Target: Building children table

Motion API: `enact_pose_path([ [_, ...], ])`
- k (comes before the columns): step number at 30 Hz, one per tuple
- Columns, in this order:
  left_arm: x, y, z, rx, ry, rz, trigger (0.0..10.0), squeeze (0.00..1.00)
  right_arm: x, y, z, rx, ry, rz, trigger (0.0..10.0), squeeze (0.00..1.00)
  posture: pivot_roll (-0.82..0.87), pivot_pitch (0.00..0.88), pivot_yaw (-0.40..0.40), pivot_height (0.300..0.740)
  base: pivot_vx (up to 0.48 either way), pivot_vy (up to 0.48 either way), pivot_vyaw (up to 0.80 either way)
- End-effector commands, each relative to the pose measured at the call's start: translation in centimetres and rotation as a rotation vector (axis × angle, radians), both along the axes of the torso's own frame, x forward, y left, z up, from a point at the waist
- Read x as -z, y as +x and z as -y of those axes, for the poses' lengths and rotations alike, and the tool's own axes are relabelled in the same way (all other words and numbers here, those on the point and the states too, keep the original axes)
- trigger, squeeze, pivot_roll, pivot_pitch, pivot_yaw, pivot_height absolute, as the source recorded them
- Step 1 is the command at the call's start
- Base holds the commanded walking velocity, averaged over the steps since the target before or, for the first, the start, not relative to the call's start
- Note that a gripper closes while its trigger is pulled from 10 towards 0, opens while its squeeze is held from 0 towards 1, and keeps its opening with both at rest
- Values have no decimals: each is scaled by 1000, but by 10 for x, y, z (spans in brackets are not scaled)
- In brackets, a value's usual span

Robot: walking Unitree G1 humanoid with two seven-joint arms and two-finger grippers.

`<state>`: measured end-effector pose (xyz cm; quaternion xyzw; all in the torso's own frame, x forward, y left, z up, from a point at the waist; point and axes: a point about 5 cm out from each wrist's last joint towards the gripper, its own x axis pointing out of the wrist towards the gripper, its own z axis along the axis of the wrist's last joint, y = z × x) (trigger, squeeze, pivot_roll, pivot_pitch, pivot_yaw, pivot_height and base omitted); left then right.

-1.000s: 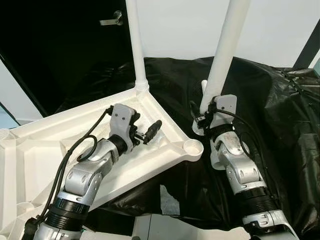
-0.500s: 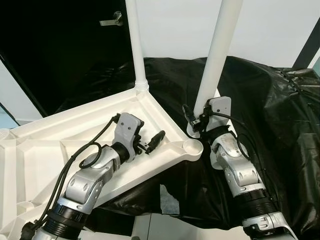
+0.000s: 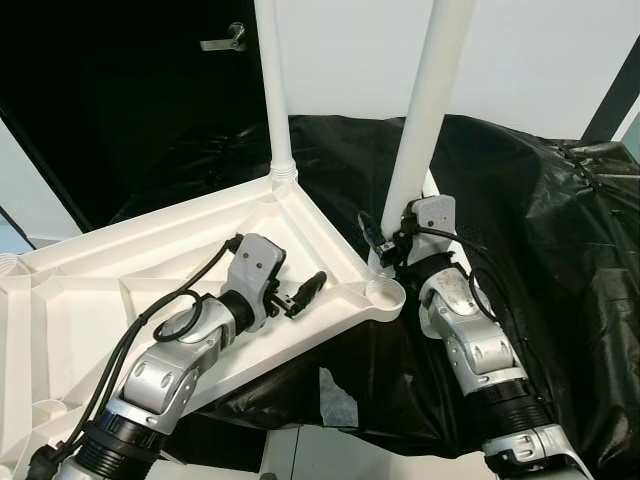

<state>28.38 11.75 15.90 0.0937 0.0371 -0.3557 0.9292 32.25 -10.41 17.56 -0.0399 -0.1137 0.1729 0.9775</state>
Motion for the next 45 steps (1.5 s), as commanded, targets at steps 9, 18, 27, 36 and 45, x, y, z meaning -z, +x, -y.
enact_pose_path([
  [9,-3,-9,9,228,30,-18,10000,0,-4,1,3,-11,2,16,10000,0,114,0,-16,740,0,0,0],
  [18,1,-16,11,272,51,-39,10000,0,-6,3,4,-18,1,19,10000,0,107,0,-8,740,0,0,0],
  [27,-1,-14,12,281,60,-33,10000,0,-5,2,4,-15,0,15,10000,0,112,0,-9,740,0,0,0],
  [36,-2,-15,13,297,66,-28,10000,0,-5,3,4,-11,-2,17,10000,0,105,0,-7,740,0,0,0],
  [45,-3,-19,15,344,68,-44,10000,0,-4,2,4,-16,-1,13,10000,0,107,0,-4,740,0,0,0],
])
